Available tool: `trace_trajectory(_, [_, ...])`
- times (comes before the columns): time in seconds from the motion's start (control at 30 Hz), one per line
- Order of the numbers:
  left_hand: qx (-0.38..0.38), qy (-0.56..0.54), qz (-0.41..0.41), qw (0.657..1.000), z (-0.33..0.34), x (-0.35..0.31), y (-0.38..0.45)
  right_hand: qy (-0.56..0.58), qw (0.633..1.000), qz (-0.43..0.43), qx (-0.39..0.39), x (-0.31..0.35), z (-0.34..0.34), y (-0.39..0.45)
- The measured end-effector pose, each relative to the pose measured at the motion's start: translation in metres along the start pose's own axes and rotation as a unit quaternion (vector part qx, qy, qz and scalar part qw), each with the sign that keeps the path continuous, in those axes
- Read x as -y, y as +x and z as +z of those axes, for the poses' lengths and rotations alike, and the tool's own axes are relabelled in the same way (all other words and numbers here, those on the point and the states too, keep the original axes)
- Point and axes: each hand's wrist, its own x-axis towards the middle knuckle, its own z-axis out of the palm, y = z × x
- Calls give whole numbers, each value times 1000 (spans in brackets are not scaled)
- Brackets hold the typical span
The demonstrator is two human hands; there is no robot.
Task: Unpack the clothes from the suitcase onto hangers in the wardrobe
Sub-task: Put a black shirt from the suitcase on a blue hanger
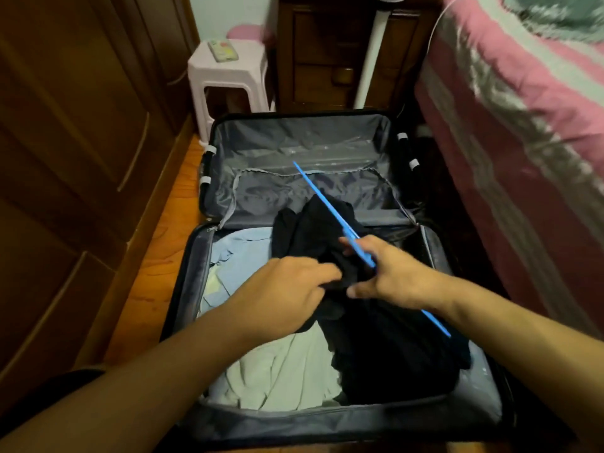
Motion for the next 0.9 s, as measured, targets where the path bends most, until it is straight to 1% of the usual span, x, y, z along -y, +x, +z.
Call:
trace_trajectory(0.03, [-56,-6,5,998,-4,-6,0,-29,999,-24,11,2,7,1])
trace_trajectory(0.07, [-107,-20,7,994,-6,-10,0,-44,998,-40,-10,3,13,3])
trace_trajectory(0.13, [-193,-50,0,980,-11,-14,-4,8,989,-21,-147,2,12,10])
trace_trajectory(0.17, [-220,-69,-20,973,-15,-12,-5,32,977,11,-209,1,6,15])
trace_trajectory(0.2, [-228,-82,-50,969,-21,-6,-4,34,968,41,-245,1,-6,20])
trace_trajectory(0.23, [-209,-85,-72,972,-28,3,-3,35,964,63,-255,1,-21,24])
trace_trajectory(0.27, [-175,-73,-63,980,-34,13,-2,61,964,70,-250,0,-37,26])
trace_trajectory(0.33, [-120,-60,-15,991,-44,30,-3,147,959,57,-237,3,-68,28])
trace_trajectory(0.4, [-98,-56,-7,994,-47,42,-5,181,953,49,-236,7,-91,25])
trace_trajectory(0.43, [-97,-39,-20,994,-46,45,-4,196,953,52,-225,7,-100,23])
trace_trajectory(0.5, [-107,21,-75,991,-43,47,1,209,962,67,-161,7,-111,20])
trace_trajectory(0.53, [-105,48,-115,987,-41,48,4,177,973,80,-128,5,-111,19])
trace_trajectory(0.6, [-81,107,-191,972,-35,52,8,72,987,114,-84,-5,-100,18])
trace_trajectory(0.67, [-45,189,-215,957,-25,51,10,5,987,148,-62,-18,-81,15])
trace_trajectory(0.7, [-27,205,-217,954,-20,50,11,-5,987,155,-52,-23,-73,12])
trace_trajectory(0.77, [18,168,-232,958,-10,50,15,4,988,146,-47,-27,-65,8])
trace_trajectory(0.83, [57,75,-257,962,-1,58,20,30,989,114,-90,-27,-68,6])
trace_trajectory(0.9, [84,-22,-283,955,2,70,22,45,986,75,-144,-21,-75,3])
